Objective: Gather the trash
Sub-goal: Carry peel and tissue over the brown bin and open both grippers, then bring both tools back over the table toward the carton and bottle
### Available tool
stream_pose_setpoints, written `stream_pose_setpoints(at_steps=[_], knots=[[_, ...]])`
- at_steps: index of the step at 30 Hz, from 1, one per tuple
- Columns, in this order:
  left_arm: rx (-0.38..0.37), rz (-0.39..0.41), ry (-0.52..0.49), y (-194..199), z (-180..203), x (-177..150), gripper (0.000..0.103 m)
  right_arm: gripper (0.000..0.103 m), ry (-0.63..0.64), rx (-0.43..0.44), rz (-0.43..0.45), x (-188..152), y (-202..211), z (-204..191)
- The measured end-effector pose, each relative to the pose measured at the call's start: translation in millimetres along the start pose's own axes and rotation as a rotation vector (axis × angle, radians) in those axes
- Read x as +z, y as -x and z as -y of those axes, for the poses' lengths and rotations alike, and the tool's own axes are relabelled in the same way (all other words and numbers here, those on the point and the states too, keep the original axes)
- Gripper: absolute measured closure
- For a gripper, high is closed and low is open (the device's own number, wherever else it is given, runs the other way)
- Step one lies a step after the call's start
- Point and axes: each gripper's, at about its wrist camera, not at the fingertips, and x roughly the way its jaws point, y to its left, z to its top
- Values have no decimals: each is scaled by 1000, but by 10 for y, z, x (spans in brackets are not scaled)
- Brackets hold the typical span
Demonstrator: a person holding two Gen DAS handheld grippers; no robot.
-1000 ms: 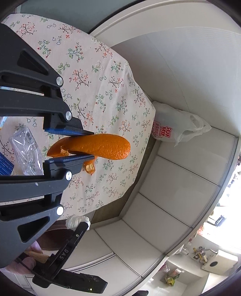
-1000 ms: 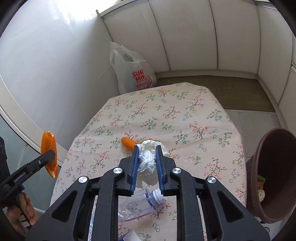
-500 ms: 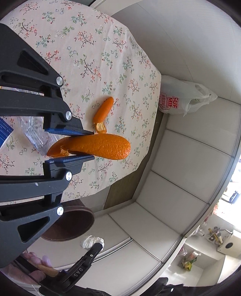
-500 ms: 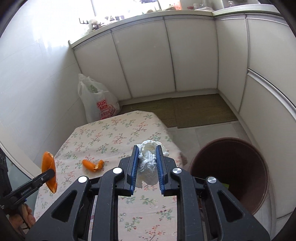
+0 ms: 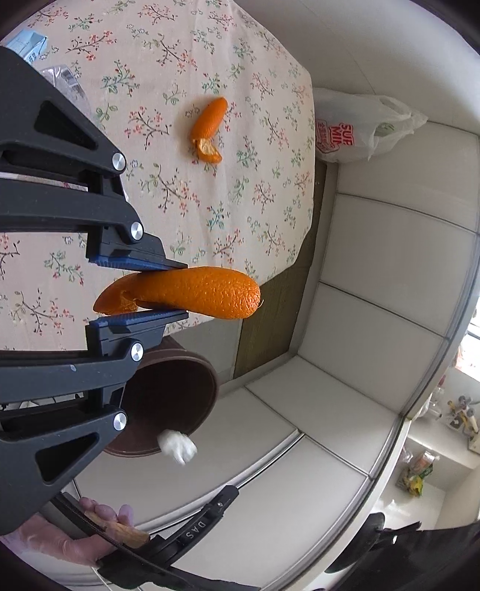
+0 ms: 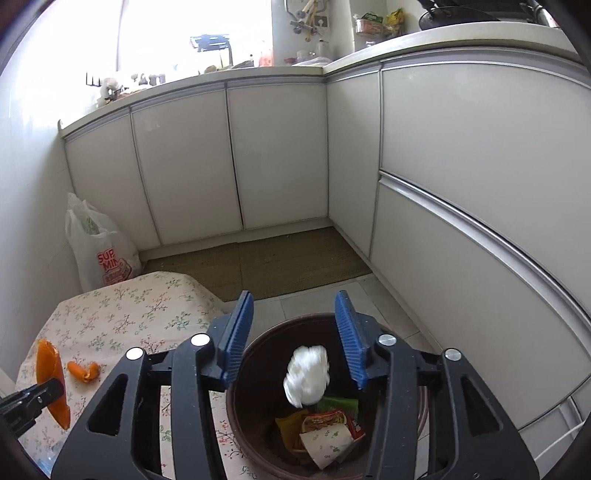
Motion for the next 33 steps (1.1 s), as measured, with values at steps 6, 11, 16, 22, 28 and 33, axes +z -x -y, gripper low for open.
stream_pose_setpoints(at_steps=[6,11,16,22,28,33], knots=[[-68,-24,-42,-294,476,2,83,6,-82,-126,117,100,196,325],[-137,-41,-81,-533,974,43,82,7,-132,-259,190,149,320,607],[-172,-42,-119,-677,1353,85,80,7,-186,-313,149,120,259,925],[-196,-59,-100,-830,1555,146,54,7,-236,-319,143,85,268,1119],[-182,-61,-125,-819,1627,108,49,7,-244,-314,140,78,291,1148],[-160,-62,-119,-739,1537,74,39,7,-245,-307,183,92,391,1089]])
